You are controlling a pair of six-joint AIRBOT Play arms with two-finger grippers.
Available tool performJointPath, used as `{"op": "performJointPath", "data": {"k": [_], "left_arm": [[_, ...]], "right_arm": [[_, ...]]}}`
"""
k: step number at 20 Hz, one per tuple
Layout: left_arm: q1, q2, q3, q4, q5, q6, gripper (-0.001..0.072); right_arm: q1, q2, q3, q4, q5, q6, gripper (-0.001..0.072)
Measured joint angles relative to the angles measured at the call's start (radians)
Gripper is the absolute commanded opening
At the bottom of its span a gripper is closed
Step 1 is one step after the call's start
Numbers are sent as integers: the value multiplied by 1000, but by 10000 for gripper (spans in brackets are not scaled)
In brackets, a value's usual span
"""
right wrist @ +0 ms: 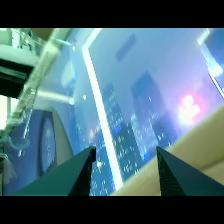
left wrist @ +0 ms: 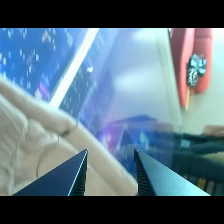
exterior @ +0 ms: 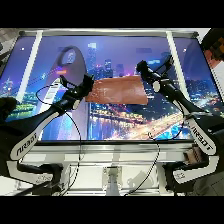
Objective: Fold the clothes and pants, and hang the long-sleeved shirts on hangers.
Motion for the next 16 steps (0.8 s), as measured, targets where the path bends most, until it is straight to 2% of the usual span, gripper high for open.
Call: {"op": "performJointPath", "data": {"k": [1, 2, 3, 4, 5, 8, 9, 10, 11, 14, 15, 16], "left_arm": [[12, -2, 2, 0, 18, 0, 352], [26, -3, 5, 1, 39, 0, 349], [40, 1, 6, 6, 59, 0, 296], [56, 11, 7, 19, 85, 0, 220], [72, 28, 8, 43, 107, 0, 216], [116, 97, 9, 150, 140, 3, 233], [128, 127, 9, 194, 147, 3, 288], [138, 158, 9, 240, 149, 3, 367], [146, 188, 9, 280, 153, 3, 409], [159, 280, 9, 388, 160, 4, 437], [161, 306, 9, 410, 163, 4, 482], [162, 329, 9, 428, 163, 4, 487]], "right_arm": [[-8, -6, 19, -7, 5, -3, 446], [-19, -8, 42, -13, 29, -13, 359], [-34, -8, 65, -16, 69, -34, -3], [-52, -4, 88, -18, 125, -66, 8], [-76, 3, 113, -19, 197, -108, 7], [-163, 21, 161, 5, 414, -275, 4], [-195, 26, 169, 47, 468, -357, 4], [-231, 26, 175, 124, 525, -469, 4], [-266, 22, 179, 222, 583, -587, 4], [-382, -29, 187, 596, 821, -951, 9], [-418, -57, 188, 700, 911, -1035, 54], [-451, -87, 189, 796, 1003, -1106, 222]]}}
